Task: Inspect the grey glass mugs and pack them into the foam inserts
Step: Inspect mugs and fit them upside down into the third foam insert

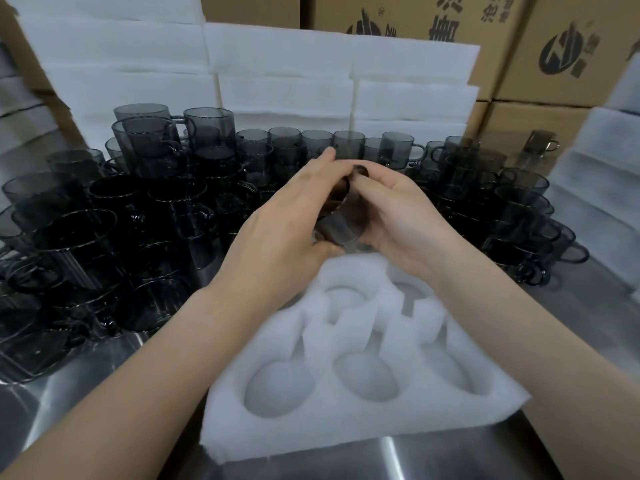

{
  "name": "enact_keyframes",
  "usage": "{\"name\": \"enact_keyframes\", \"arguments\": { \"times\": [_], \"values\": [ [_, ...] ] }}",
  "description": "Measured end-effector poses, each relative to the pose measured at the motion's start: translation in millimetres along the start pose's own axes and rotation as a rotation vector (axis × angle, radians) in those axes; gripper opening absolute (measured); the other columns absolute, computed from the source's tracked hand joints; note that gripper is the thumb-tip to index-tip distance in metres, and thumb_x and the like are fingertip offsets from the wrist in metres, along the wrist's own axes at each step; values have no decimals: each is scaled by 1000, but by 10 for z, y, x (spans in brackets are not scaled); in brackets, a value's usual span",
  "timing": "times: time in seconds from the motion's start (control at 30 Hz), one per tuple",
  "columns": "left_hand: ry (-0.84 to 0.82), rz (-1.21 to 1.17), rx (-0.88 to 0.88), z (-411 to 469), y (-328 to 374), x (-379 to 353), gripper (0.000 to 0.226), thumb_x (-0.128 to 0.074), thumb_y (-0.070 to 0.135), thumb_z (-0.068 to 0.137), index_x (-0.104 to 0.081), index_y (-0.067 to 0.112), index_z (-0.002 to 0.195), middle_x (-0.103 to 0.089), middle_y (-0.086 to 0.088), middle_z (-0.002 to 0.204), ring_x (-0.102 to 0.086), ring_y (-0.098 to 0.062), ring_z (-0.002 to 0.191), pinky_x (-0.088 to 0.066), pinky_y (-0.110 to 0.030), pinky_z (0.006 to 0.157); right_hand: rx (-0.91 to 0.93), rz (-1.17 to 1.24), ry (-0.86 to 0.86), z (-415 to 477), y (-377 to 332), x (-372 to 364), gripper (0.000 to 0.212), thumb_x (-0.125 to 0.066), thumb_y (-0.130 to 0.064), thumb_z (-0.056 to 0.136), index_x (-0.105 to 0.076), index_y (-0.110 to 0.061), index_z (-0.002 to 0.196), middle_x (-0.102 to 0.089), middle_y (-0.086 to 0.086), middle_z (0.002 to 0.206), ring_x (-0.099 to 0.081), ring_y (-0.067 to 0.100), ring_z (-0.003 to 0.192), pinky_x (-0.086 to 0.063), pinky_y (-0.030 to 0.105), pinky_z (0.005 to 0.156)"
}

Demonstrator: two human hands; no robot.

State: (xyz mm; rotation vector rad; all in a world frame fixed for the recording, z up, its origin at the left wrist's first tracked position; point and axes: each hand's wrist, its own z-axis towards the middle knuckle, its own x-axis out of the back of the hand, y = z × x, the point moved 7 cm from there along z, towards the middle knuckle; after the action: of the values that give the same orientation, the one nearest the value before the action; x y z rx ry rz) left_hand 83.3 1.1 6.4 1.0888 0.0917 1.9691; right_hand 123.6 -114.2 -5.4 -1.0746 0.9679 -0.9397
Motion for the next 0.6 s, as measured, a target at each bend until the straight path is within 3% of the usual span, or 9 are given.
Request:
{"name": "enact_keyframes", "arguments": {
  "times": [0.07,0.13,0.23,0.33,0.47,0.6],
  "values": [
    [18,-52,52,8,-21,17,90,-83,24,65,-34,49,136,-34,25,148,-32,8,135,-31,-5,96,-15,41,-52,-10,3,-34,31,-37,-10,104,-55,-3,128,-64,16,117,-62,30,109,-52,54,92],
    [60,-90,105,8,-50,44,83,-81,38,63,-34,49,130,-53,27,123,-47,7,118,-39,-10,86,-28,109,-116,-11,12,-62,37,-37,-9,103,-47,-2,137,-55,23,135,-54,37,123,-45,55,101],
    [188,-145,234,-15,-156,139,77,-82,56,56,-41,38,118,-58,28,94,-59,2,89,-43,-6,73,-10,139,-225,-20,1,-100,44,-45,-12,99,-42,-8,143,-50,18,143,-52,34,125,-48,45,92],
    [255,-190,319,-31,-239,181,77,-81,63,46,-44,33,106,-57,27,88,-55,15,85,-39,1,69,71,76,-240,-32,-25,-100,46,-56,-12,90,-51,-19,135,-61,6,132,-59,21,113,-50,34,81],
    [195,-193,294,-19,-230,124,81,-86,59,46,-42,30,107,-53,27,87,-47,31,81,-36,5,70,185,-80,-167,-54,-87,-66,33,-68,-12,83,-68,-26,113,-69,1,104,-62,18,82,-50,21,58],
    [89,-236,220,-11,-174,55,72,-88,51,51,-45,32,106,-64,22,84,-57,19,83,-39,1,68,228,-205,-94,-66,-121,-17,15,-73,-24,79,-74,-34,90,-69,-6,88,-59,27,73,-45,27,48]
  ]
}}
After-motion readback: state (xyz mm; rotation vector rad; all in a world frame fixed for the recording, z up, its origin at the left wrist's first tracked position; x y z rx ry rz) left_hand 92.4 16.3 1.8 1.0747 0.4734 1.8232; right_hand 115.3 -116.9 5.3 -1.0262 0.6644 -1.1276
